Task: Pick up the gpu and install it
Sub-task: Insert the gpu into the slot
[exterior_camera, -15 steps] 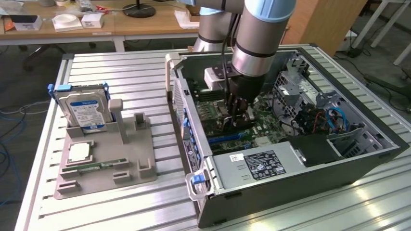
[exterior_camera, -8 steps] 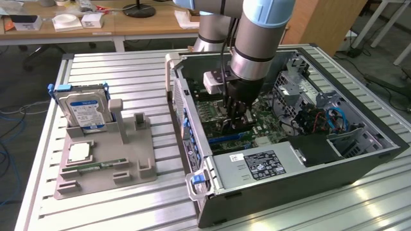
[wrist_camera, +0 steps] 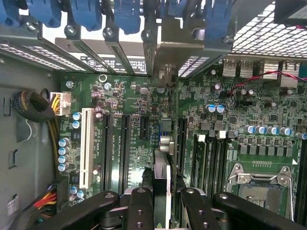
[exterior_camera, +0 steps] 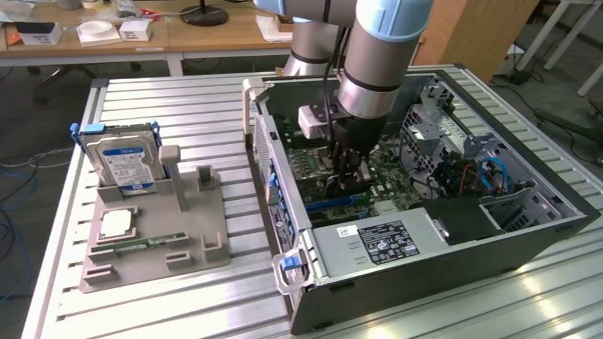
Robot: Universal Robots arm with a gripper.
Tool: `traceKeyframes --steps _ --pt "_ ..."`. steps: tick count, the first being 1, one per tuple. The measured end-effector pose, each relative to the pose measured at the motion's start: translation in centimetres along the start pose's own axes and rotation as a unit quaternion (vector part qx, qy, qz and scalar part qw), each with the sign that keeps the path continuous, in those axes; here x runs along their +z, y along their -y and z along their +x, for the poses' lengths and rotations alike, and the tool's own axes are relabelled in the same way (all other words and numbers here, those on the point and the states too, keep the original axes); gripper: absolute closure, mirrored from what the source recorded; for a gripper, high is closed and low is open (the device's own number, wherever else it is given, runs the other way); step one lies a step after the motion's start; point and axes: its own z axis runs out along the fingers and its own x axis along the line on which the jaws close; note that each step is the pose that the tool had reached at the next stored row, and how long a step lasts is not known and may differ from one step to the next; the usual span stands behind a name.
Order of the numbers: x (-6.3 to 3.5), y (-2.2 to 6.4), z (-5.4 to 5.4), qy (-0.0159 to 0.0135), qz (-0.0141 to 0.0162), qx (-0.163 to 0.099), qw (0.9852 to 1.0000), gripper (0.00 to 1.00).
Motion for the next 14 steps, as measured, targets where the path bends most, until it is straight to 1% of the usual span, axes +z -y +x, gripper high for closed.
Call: traceKeyframes --steps 5,10,14 --pt "0.14 -0.16 0.05 -0.0001 -0.0001 0.002 1.0000 0.73" --pt "0.25 -0.51 0.05 -0.0002 0.0000 0.003 1.0000 0.73" --pt "0.27 -0.54 0.05 -0.0002 -0.0001 0.003 1.0000 0.73"
